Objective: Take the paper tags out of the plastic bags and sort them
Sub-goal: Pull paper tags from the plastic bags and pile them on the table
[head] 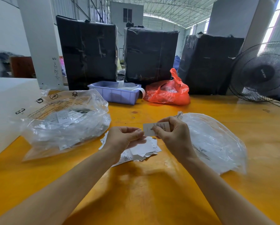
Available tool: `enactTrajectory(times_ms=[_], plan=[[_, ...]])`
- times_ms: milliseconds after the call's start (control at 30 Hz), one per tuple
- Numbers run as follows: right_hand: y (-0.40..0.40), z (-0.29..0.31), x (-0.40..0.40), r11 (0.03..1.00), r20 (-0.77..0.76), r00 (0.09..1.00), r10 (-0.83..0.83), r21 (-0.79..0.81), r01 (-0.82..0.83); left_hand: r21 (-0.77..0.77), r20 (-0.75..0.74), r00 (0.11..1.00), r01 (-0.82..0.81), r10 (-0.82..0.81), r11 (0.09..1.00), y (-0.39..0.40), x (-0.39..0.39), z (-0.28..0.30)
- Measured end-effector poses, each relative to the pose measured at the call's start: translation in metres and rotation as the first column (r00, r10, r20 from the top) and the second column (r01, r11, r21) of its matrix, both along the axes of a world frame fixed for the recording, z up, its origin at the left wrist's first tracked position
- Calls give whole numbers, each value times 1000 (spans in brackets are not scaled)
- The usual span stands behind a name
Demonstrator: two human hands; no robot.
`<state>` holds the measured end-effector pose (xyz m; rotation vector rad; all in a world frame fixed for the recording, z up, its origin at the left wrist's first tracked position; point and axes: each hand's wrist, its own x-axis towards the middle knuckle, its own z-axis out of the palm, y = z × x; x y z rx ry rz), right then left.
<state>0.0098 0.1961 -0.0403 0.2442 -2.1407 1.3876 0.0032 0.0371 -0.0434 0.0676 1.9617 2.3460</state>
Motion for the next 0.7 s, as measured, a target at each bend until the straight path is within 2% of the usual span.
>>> enactTrajectory(times_ms=[333,467,700], plan=[[-1,2,5,997,44,997,63,-52,-60,22,20,1000,-1,1,1000,0,-1,0],[-1,0,4,981,159,969,191,-70,-182,12,10,1000,-8,8,1000,0,-1,-1],[2,0,5,962,344,915,212,92,-257,-20,-19,998,-53,53,998,0,1,-1]])
